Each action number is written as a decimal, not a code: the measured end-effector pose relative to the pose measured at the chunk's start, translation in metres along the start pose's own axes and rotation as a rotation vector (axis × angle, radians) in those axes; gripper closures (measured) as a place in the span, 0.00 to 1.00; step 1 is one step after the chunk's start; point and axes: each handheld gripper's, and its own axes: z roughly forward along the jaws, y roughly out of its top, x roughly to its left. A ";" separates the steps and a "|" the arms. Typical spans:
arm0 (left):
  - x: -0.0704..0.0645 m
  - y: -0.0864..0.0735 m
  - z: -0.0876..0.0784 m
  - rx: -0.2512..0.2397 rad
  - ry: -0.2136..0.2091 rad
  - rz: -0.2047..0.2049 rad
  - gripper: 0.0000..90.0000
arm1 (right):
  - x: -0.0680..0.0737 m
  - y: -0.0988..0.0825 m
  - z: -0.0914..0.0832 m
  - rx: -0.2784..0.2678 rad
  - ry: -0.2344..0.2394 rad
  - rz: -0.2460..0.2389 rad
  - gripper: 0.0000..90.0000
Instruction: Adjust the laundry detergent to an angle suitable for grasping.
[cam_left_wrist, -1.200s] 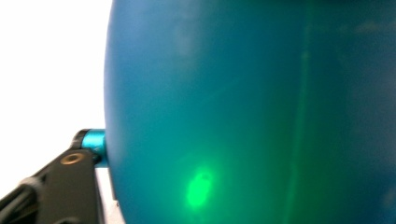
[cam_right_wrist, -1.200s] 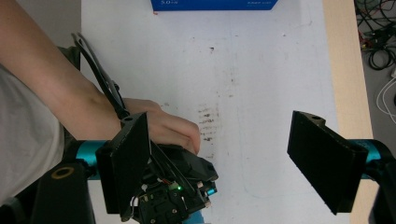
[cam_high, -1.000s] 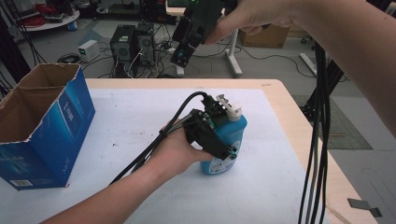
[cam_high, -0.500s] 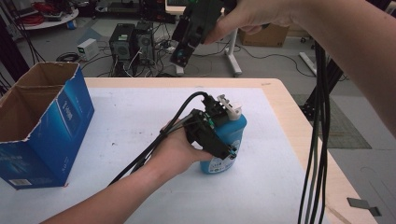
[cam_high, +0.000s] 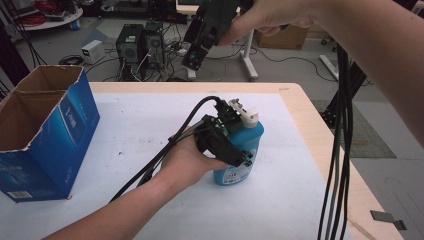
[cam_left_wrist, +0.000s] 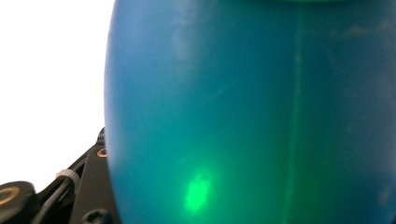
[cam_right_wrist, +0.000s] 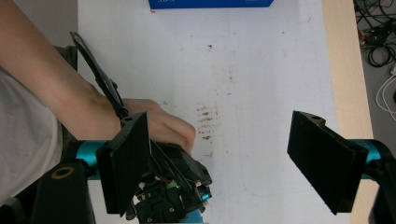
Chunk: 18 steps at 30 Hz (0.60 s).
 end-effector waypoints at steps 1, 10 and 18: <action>0.001 0.000 -0.001 0.004 -0.007 0.006 0.49 | 0.000 -0.001 0.000 -0.002 0.000 0.000 0.23; 0.018 -0.010 -0.038 -0.047 -0.112 0.123 0.49 | -0.003 -0.001 -0.003 -0.024 -0.010 0.008 0.23; 0.034 -0.051 -0.060 -0.040 -0.231 0.182 0.49 | -0.002 0.000 -0.002 -0.028 0.001 0.004 0.23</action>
